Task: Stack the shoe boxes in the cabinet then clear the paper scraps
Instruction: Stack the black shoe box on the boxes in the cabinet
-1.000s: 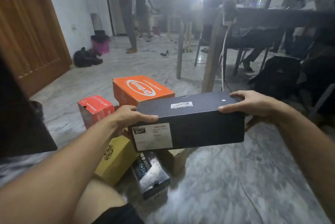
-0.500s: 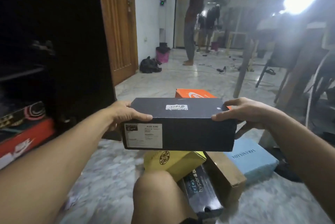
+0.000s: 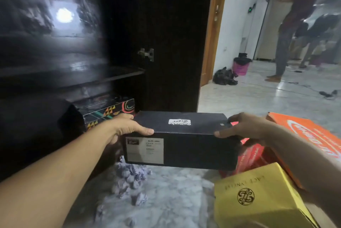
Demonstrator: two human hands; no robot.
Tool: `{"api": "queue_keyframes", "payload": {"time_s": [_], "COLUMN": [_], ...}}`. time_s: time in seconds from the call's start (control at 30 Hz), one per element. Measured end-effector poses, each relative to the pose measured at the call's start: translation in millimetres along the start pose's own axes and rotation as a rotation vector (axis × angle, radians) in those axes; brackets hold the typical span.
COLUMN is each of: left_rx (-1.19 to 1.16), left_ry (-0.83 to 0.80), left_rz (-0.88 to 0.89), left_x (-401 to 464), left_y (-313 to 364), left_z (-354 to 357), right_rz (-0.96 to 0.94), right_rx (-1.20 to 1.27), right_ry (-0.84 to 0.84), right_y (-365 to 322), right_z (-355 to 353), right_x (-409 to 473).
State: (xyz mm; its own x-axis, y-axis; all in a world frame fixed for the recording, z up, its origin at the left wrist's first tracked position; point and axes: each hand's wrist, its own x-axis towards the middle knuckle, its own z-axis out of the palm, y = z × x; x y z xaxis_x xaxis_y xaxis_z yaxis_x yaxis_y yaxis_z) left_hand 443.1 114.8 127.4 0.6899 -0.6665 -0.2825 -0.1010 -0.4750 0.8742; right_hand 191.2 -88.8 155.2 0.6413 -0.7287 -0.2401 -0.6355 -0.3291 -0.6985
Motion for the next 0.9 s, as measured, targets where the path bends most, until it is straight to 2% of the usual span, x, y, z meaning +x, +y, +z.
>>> {"api": "queue_keyframes", "payload": {"time_s": [0.13,0.23,0.43,0.9], "left_rx": [-0.109,-0.201,-0.213,-0.232], "left_ry": [0.098,0.194,0.393,0.636], "left_rz": [-0.091,-0.092,-0.065,0.009], "left_x": [26.5,50.7,103.0,215.9], "left_y": [-19.3,-34.0,-62.5,-98.8], "left_z": [-37.5,-63.4,-105.2,-189.8], "right_rz": [-0.093,-0.141,-0.220,-0.396], "right_rx": [0.046,0.070,0.123,0.172], "right_ry": [-0.048,-0.080,-0.082,-0.077], "right_y": [-36.0,-62.4,-106.0,-197.0], "right_z": [40.1,68.1,122.3,203.5], "right_x": [57.5,103.8,191.8,352.2]}}
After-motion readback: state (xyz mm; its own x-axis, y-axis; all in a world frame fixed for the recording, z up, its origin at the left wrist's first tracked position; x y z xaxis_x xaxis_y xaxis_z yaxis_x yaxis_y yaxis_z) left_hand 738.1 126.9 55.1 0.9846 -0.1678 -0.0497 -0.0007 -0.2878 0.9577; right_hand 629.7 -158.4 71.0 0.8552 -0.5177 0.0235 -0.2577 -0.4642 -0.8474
